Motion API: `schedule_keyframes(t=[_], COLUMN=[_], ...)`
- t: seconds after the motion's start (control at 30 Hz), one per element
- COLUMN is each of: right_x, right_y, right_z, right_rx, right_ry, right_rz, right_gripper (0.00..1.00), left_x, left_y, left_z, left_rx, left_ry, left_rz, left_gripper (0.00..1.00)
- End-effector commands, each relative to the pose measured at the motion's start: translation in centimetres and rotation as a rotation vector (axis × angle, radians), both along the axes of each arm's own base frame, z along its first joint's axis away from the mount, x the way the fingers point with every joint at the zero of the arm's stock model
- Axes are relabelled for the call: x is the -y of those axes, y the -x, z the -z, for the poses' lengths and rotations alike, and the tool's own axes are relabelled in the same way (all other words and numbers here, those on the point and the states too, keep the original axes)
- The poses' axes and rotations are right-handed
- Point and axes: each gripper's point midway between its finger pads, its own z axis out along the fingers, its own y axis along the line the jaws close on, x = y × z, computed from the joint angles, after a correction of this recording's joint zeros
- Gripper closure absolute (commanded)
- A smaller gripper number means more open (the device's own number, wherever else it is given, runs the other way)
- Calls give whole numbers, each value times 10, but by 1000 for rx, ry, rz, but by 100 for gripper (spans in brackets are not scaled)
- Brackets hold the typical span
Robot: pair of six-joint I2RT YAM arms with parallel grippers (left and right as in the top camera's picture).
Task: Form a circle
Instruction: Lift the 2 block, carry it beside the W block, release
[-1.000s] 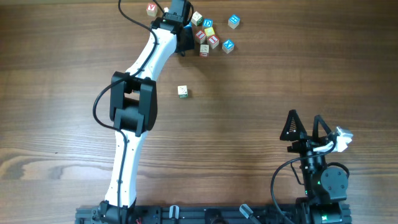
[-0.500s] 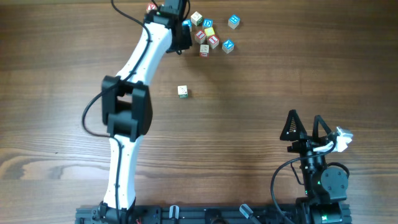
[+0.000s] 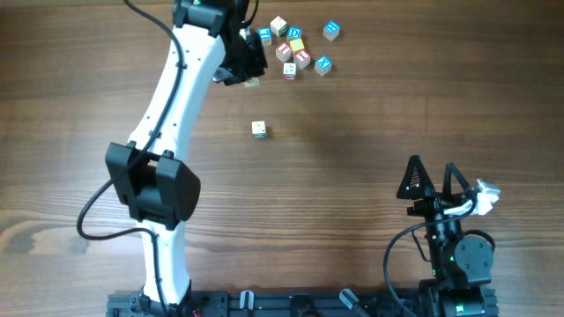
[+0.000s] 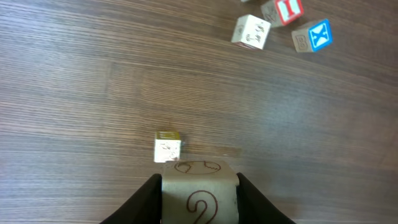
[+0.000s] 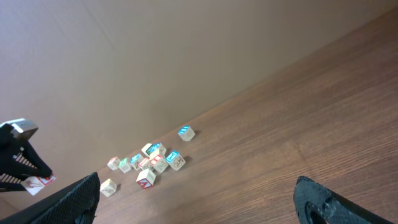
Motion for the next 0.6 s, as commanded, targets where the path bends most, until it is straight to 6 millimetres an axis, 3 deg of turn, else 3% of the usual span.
schedule_keyframes(t=[0.0, 0.3, 0.57], right_x=[3, 3, 3], right_y=[0, 0, 0], right_z=[-2, -2, -2], right_rx=[9, 9, 9], right_ry=[-2, -2, -3], right_rz=[17, 17, 17], right_gripper=[0, 0, 0], left_x=[19, 41, 37], left_y=[6, 27, 32], left_z=[18, 73, 120], left_rx=[-39, -107, -119], left_ry=[-3, -32, -62], left_rz=[21, 80, 52], left_gripper=[66, 67, 69])
